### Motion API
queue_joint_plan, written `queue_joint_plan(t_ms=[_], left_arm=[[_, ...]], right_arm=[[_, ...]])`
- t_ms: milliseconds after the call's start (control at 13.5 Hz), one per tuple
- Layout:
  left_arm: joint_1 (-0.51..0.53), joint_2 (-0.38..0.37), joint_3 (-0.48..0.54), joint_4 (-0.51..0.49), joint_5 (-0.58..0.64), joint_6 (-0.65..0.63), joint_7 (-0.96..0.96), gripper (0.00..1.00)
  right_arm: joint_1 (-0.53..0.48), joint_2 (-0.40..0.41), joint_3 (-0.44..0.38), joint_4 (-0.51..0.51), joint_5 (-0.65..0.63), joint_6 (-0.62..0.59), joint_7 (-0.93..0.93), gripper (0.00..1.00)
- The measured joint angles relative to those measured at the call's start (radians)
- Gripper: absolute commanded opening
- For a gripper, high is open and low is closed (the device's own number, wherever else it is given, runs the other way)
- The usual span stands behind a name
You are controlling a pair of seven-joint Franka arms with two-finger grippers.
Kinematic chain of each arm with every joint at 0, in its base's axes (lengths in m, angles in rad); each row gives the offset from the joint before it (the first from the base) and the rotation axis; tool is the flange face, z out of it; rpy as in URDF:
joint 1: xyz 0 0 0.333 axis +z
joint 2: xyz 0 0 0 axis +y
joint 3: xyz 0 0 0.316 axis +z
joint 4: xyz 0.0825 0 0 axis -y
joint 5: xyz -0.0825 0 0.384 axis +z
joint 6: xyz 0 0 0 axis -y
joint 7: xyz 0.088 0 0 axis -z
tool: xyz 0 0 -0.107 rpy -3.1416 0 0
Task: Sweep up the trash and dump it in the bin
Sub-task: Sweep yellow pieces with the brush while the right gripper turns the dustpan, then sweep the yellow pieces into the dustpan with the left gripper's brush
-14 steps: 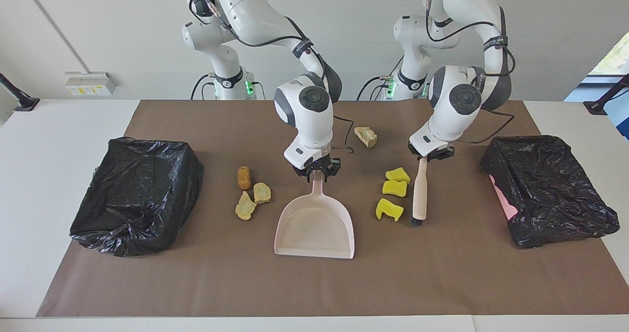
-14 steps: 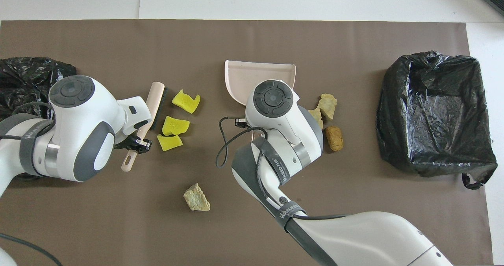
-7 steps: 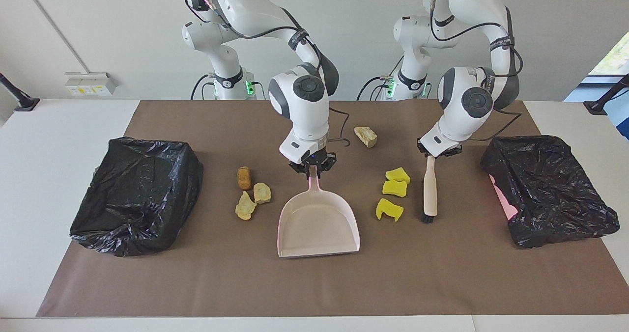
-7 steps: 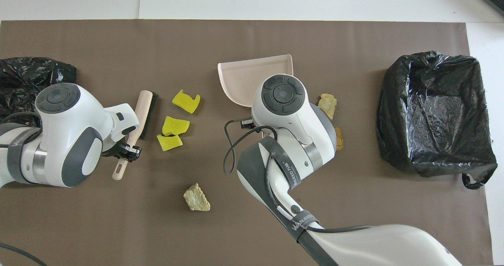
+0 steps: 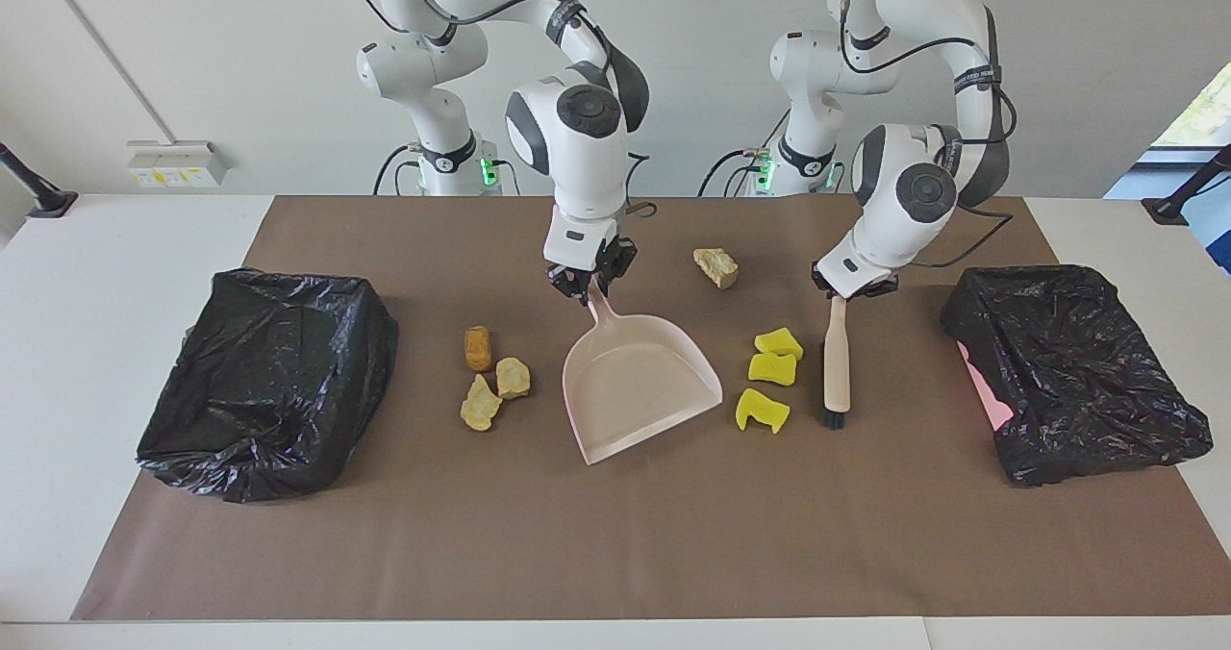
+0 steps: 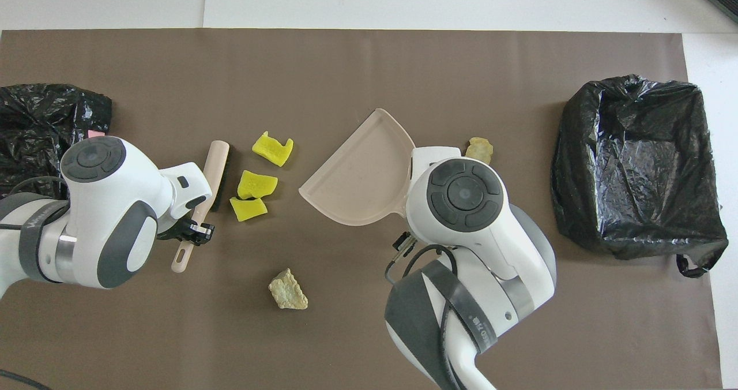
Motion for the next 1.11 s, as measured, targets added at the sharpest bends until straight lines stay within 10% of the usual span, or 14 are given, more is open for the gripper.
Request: queue_joint_plan(t_ms=[517,1108], left_arm=[[-0.057,0.024,-0.008,-0.008,-0.006,0.090,-0.011,0.00],[-0.190,0.021,-0.012,-0.018,-0.070,0.088,-0.014,0.00]], right_arm=[[-0.041,-0.006,-0.002,-0.144,-0.069,0.120,-0.445,0.00],[-0.011,0.067,0.002,-0.150,-0.077,0.187,-0.476,0.00]])
